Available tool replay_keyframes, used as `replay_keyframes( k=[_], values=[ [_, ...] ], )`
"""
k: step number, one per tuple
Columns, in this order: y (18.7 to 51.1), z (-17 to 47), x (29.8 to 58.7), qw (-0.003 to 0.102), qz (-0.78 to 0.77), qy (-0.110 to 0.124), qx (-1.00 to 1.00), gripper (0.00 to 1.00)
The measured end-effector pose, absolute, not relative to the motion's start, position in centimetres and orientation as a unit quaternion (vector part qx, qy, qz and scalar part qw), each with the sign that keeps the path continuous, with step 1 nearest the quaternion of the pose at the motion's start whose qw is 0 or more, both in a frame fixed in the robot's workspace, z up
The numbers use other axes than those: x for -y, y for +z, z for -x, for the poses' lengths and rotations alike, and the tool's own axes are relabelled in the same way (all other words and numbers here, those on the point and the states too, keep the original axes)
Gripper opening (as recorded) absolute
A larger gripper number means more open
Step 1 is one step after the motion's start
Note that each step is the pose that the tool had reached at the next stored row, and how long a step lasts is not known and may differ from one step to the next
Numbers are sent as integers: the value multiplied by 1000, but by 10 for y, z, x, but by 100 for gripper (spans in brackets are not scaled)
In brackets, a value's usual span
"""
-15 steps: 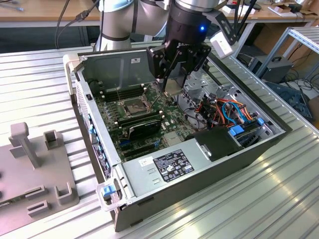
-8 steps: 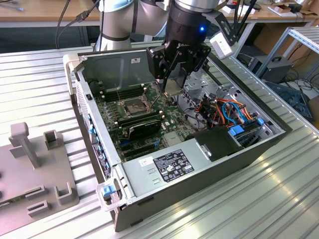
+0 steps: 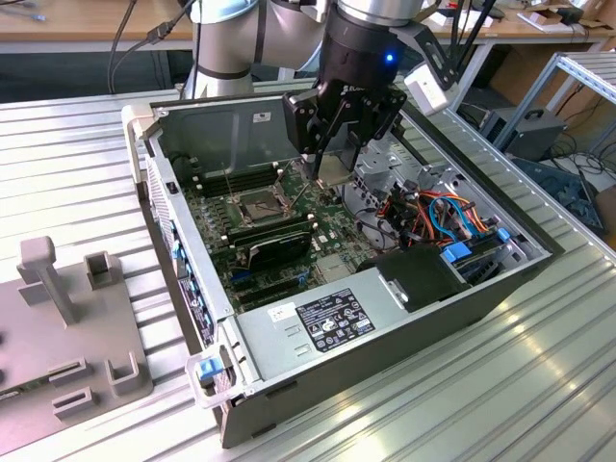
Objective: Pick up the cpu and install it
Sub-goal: 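Pick up the cpu and move it towards the insertion slot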
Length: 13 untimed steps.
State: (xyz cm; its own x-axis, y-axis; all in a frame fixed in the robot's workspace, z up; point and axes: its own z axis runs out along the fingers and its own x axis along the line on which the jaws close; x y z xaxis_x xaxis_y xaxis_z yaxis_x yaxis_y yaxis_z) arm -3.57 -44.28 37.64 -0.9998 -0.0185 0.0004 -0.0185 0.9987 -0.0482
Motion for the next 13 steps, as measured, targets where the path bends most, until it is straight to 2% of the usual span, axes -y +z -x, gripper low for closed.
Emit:
replay_keyframes(
  k=[13],
  values=[
    [362,40,422,1,9,-24,-1000,55]
  ],
)
